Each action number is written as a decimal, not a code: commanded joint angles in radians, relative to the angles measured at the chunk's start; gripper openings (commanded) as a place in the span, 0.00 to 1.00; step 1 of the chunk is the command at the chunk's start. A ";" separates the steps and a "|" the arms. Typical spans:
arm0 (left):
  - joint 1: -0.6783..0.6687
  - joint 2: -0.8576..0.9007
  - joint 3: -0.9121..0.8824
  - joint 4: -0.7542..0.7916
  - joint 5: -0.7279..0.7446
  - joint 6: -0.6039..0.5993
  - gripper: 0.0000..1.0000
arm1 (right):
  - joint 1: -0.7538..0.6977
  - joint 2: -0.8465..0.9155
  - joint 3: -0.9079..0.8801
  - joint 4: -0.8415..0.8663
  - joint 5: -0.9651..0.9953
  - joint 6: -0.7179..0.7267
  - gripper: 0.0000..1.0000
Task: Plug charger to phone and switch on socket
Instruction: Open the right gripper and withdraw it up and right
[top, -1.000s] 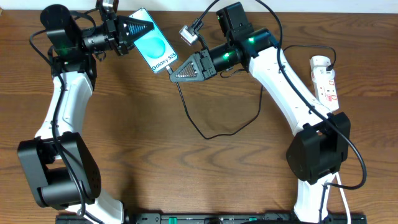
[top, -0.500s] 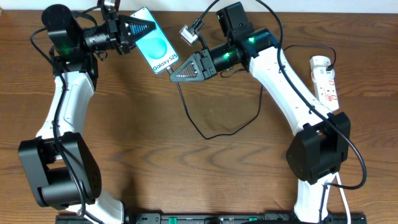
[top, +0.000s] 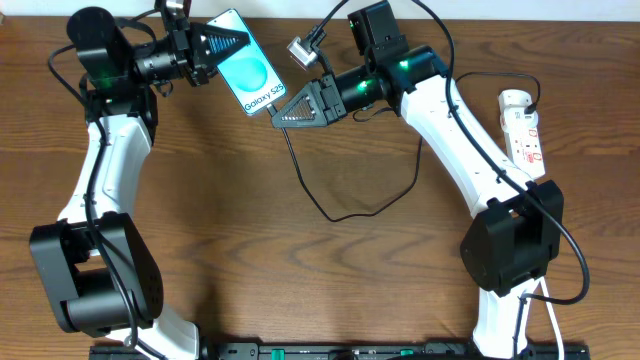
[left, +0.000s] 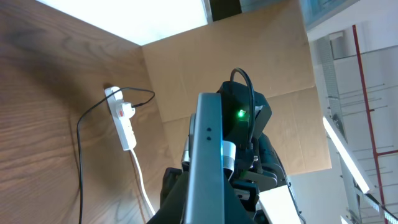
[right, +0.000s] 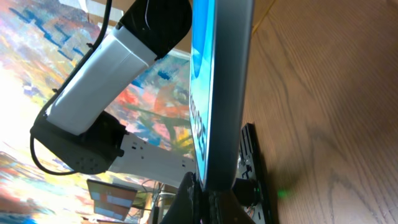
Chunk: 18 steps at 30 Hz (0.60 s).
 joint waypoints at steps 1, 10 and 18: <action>-0.029 -0.011 0.010 0.008 0.077 0.005 0.08 | -0.023 -0.003 0.005 0.017 0.013 0.012 0.01; -0.029 -0.011 0.010 0.008 0.077 0.005 0.08 | -0.023 -0.003 0.005 0.018 0.013 0.011 0.64; -0.028 -0.011 0.010 0.008 0.077 0.006 0.07 | -0.023 -0.003 0.005 0.017 0.031 0.011 0.99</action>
